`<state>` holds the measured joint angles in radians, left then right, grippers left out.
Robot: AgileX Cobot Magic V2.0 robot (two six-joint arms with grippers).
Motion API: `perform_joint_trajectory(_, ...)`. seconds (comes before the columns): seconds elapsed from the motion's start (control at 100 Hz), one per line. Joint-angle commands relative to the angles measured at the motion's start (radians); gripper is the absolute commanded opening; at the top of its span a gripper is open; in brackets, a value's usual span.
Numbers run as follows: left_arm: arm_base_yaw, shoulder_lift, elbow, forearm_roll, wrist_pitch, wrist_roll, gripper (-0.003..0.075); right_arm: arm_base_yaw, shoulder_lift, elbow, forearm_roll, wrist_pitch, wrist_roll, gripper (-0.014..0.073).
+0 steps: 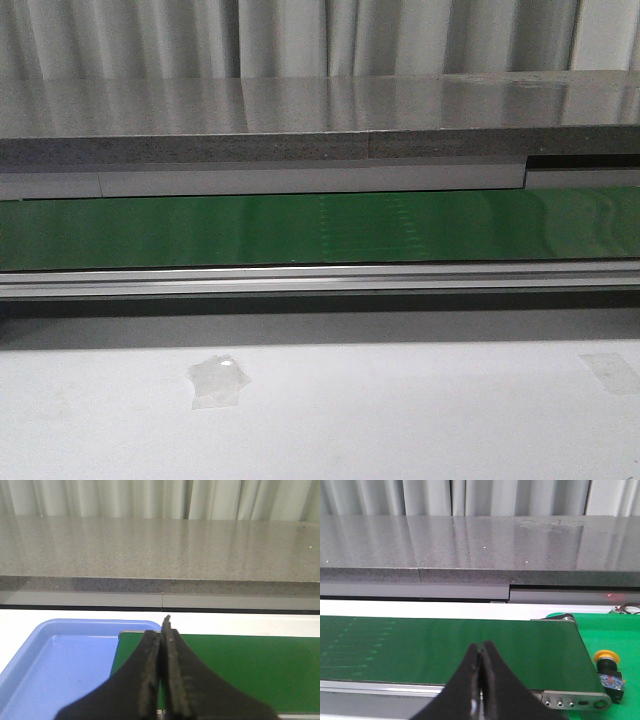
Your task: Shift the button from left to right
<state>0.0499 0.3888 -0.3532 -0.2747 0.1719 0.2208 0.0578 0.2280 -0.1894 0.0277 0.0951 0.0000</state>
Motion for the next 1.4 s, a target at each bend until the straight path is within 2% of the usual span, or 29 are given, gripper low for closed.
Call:
perform_joint_trajectory(0.0,-0.004,0.006,-0.029,-0.012,-0.079,-0.001,-0.002,0.0,-0.051,0.037,-0.043,-0.135,0.058,-0.0068)
perform_joint_trajectory(0.29,-0.004,0.006,-0.029,-0.012,-0.079,-0.001,-0.002,0.0,-0.261,0.202,-0.042,-0.161,0.062,-0.0068)
perform_joint_trajectory(1.39,-0.004,0.006,-0.029,-0.012,-0.079,-0.001,-0.002,0.0,-0.254,0.201,-0.042,-0.153,0.063,-0.0068)
